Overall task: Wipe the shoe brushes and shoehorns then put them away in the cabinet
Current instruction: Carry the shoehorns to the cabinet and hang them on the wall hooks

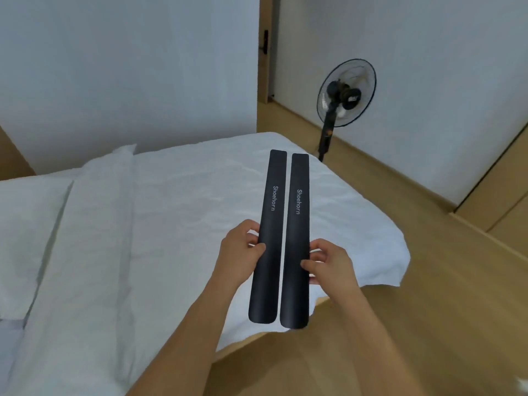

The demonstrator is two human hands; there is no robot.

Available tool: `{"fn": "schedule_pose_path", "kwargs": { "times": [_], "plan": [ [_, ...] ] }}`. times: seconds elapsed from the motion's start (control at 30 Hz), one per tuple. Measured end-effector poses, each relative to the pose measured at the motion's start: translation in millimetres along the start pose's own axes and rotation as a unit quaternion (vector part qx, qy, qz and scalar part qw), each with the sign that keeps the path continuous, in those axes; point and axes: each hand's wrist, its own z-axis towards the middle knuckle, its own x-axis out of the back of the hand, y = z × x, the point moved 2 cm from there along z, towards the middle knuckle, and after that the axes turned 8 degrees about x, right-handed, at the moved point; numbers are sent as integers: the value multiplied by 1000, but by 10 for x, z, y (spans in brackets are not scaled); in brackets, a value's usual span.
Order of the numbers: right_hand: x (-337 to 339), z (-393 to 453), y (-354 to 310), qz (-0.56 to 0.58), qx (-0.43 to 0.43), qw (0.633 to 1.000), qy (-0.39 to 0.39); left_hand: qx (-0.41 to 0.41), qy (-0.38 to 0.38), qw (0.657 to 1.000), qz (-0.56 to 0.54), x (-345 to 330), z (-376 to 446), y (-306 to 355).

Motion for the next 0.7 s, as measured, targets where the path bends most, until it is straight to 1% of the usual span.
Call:
{"fn": "schedule_pose_path", "kwargs": {
  "times": [0.13, 0.27, 0.43, 0.53, 0.7],
  "plan": [
    [707, 111, 217, -12, -14, 997, 80, -36, -72, 997, 12, -768, 312, 380],
    [1392, 198, 456, -28, -41, 985, 167, -65, -144, 987, 22, -1575, 615, 728],
    [2241, 417, 704, -44, -74, 960, 268, -112, -225, 967, 43, -2598, 1030, 1185],
    [2738, 672, 811, -54, -91, 942, 318, -143, -265, 953, 41, -3169, 1336, 1505],
    [3471, 1165, 914, -54, -106, 913, 390, -173, -332, 927, 32, -4046, 1818, 2089]
  ]
}}
